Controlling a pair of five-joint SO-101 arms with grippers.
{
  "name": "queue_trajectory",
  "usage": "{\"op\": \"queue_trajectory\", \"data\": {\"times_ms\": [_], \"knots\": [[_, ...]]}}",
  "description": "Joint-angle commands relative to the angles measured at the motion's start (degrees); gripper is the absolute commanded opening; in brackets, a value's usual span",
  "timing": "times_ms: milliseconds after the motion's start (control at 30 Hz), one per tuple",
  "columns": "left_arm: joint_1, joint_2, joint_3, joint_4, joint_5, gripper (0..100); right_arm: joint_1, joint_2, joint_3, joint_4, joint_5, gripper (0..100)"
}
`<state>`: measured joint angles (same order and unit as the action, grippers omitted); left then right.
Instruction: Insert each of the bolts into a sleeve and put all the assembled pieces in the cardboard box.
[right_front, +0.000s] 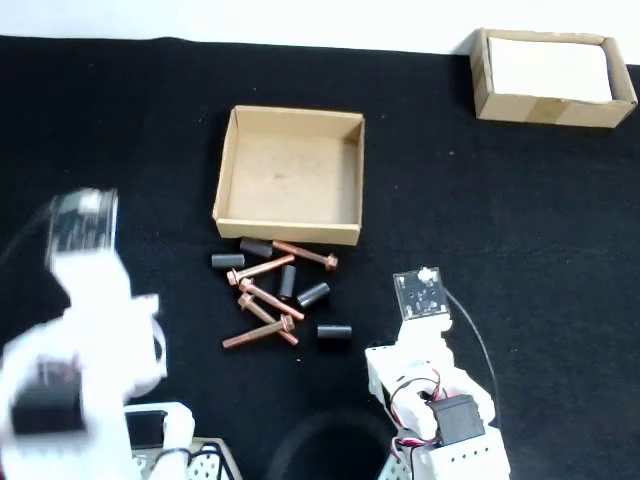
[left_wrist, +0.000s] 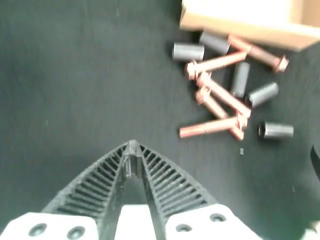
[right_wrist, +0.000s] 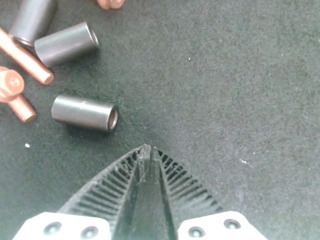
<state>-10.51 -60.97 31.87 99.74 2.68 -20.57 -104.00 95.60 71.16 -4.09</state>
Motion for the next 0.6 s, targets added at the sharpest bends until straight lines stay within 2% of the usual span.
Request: {"op": "queue_trajectory", "data": {"times_ms": [0, 300, 433, 567], "knots": [[1.2, 8.0, -3.3, 1.2, 2.0, 1, 0.7, -0.6, 7.9, 0.1, -0.4, 0.6], [7.8, 8.7, -3.3, 1.2, 15.3, 1, 0.4, -0.6, 7.9, 0.0, -0.4, 0.6], [8.0, 8.7, -2.2, 1.2, 16.9, 1, 0.1, -0.6, 7.8, -0.4, -0.4, 0.8], [7.7, 8.7, 0.9, 1.1, 16.9, 1, -1.3, -0.6, 7.6, -9.0, -0.7, 0.9]]}}
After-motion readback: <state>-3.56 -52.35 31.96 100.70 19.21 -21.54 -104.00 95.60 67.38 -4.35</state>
